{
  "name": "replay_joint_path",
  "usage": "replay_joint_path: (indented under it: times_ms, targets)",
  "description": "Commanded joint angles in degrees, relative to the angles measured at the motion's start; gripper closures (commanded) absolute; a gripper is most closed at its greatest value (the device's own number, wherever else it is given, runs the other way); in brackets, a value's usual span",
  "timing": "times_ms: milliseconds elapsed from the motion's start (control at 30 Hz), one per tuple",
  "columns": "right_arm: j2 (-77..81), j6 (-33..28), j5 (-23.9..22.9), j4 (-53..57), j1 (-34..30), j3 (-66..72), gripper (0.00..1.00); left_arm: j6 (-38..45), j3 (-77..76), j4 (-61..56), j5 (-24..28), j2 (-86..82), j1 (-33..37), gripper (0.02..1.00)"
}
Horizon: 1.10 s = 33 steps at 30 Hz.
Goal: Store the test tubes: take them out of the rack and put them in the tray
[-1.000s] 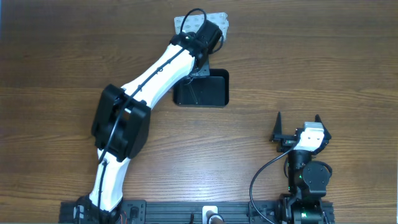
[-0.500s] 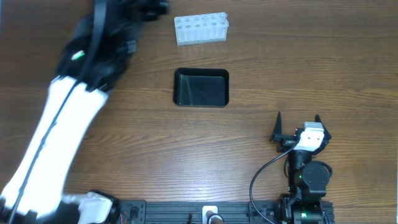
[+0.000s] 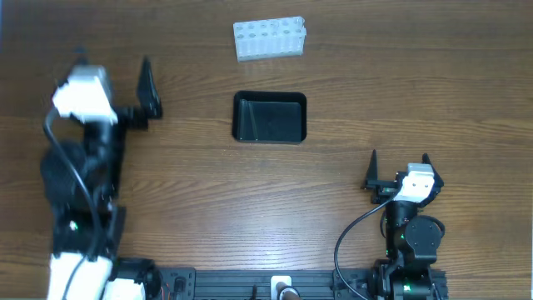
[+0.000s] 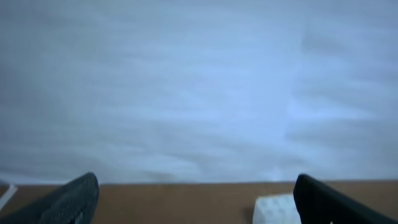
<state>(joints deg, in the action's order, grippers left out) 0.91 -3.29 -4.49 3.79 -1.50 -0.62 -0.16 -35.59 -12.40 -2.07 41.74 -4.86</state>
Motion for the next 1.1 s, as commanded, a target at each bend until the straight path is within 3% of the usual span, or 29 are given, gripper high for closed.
replay_joint_path:
  times_ms: [33, 267, 500, 1100]
  targets:
    - [-0.59, -0.24, -0.46, 0.11, -0.13, 0.33, 0.007, 1.44, 12.55, -4.46, 3.13, -9.22, 0.66, 0.02]
    - [-0.59, -0.22, -0.44, 0.11, -0.13, 0.33, 0.007, 1.18, 26.1, -6.21, 3.23, -22.38, 1.22, 0.02]
    - [-0.59, -0.24, -0.46, 0.11, -0.13, 0.33, 0.007, 1.2, 33.33, -4.74, 6.86, -30.32, 3.15, 0.02]
    - [-0.59, -0.22, -0.44, 0.11, -0.13, 0.33, 0.007, 1.25, 35.23, 16.46, 7.17, -39.21, 3.19, 0.018]
